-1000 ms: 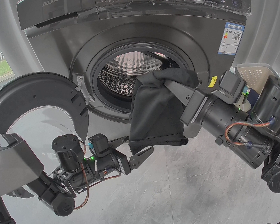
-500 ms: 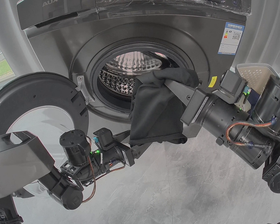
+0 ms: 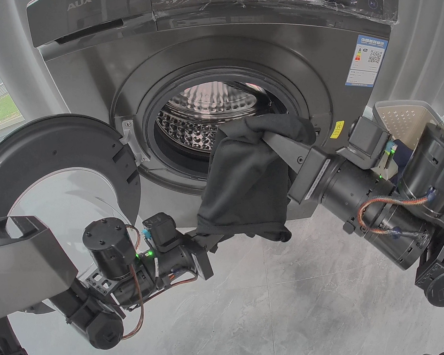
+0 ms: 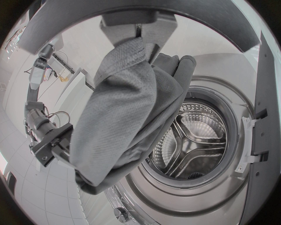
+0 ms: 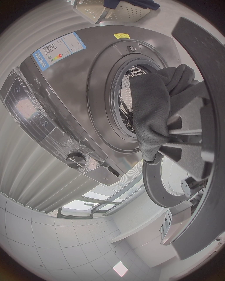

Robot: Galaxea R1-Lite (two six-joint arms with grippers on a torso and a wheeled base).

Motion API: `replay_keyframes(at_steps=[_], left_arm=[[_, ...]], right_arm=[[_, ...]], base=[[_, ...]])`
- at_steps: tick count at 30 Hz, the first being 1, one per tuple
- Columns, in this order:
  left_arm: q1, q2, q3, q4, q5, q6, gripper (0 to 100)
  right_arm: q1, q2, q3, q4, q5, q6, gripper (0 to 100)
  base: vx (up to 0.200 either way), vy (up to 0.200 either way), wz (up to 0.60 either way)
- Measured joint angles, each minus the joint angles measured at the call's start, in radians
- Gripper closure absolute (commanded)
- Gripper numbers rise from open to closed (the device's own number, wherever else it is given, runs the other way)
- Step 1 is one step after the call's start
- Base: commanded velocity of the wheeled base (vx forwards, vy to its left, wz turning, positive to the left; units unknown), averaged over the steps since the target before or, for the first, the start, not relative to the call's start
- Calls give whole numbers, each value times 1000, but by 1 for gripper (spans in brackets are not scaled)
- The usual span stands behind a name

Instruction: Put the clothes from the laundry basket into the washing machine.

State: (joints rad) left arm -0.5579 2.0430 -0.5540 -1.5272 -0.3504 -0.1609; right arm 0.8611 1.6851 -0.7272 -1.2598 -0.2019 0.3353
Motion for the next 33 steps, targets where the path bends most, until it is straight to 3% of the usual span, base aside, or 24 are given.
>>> replay_keyframes(at_steps=[9,10,21,26,33], left_arm=[[-41,-216,253,-16,-1,9,100],[-47,-237,271,-16,-1,9,100],[-81,-398,326,-17,8,5,100],[-80,-407,285,-18,77,1,100],[-71,-380,236,-18,135,3,100]], right_arm=[[-17,21,64,-1,5,-2,100],[-17,25,73,-2,6,-3,0],[-8,72,166,-3,15,-16,0],[-4,116,191,-40,20,-62,0],[-1,166,209,-95,25,-110,0]], base=[[0,0,0],[0,0,0],[0,0,0],[0,0,0],[0,0,0]])
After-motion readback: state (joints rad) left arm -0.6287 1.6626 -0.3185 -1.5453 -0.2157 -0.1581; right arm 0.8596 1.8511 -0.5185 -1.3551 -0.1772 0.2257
